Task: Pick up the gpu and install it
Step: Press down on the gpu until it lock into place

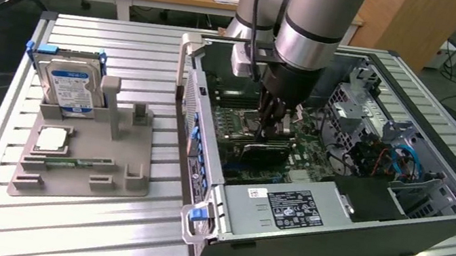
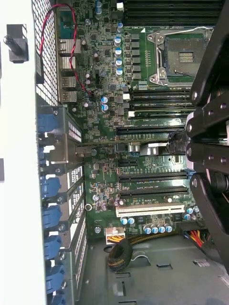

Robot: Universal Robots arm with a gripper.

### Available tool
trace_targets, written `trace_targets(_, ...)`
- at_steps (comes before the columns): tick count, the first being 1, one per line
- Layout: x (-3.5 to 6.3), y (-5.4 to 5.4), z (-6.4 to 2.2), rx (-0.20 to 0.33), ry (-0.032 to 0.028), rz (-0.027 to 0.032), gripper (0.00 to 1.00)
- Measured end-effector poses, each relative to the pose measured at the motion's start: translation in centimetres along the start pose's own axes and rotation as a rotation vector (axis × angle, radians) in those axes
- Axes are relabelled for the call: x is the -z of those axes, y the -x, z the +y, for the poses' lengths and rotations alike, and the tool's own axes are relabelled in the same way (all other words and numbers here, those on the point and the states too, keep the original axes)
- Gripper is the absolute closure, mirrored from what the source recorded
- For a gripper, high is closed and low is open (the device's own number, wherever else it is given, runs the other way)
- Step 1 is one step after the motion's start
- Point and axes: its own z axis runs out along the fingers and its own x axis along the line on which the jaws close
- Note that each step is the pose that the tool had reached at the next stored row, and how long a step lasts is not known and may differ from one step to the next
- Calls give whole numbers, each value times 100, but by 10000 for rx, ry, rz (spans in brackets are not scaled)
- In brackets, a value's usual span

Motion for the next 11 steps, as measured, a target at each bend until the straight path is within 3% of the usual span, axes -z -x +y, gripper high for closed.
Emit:
trace_targets(5, 0, 0, 4, -1, 0, 0, 89)
trace_targets(11, -1, -15, 161, 3, -3, 0, 89)
